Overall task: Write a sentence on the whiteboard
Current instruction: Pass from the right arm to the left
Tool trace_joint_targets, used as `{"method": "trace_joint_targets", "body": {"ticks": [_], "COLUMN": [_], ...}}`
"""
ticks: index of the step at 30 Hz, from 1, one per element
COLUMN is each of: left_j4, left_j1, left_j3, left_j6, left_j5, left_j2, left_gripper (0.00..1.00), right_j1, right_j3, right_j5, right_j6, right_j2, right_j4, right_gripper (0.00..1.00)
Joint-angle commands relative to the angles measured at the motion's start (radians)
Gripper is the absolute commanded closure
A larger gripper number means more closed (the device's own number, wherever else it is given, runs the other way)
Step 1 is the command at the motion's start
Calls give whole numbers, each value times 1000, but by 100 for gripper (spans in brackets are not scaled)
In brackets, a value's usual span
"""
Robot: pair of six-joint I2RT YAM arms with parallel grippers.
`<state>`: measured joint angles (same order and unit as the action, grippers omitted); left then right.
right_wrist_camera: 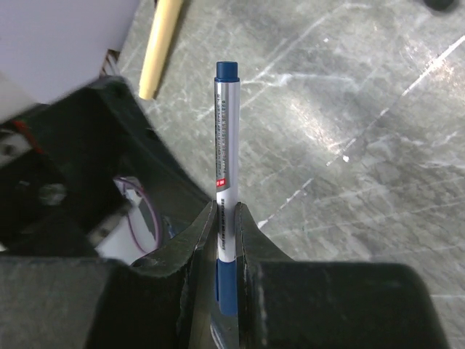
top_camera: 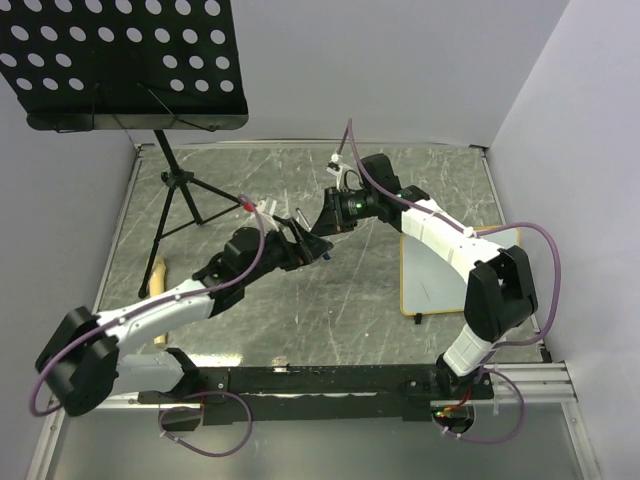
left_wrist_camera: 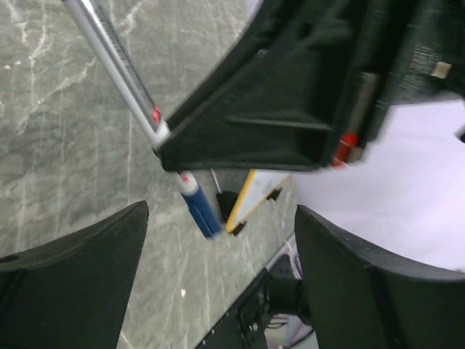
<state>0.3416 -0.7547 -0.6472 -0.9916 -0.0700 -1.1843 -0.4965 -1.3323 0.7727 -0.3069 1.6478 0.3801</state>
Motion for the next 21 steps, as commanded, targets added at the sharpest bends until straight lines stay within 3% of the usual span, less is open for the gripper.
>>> {"method": "trace_joint_targets", "body": {"ticks": [1, 8, 13, 18, 21], "left_j4": [47, -4, -9, -4, -27], "left_j1": [-34, -46, -46, -46, -48], "left_j3": [-84, -134, -141, -126, -121], "left_j6": [30, 71, 77, 85, 114], "left_j5": [107, 133, 108, 82, 79], "left_j2": [-75, -120, -136, -133, -118], "left_gripper": [19, 42, 75, 84, 96], "right_j1": [15, 29, 30, 35, 35], "right_j3": [13, 21, 24, 28, 30], "right_j5": [37, 60, 59, 59, 74], "right_j6": [-37, -58, -63, -64, -51], "right_j2": [-68, -60, -60, -60, -63], "right_j4": [-63, -81, -86, -90, -90], "right_gripper": [87, 87, 87, 86, 84]}}
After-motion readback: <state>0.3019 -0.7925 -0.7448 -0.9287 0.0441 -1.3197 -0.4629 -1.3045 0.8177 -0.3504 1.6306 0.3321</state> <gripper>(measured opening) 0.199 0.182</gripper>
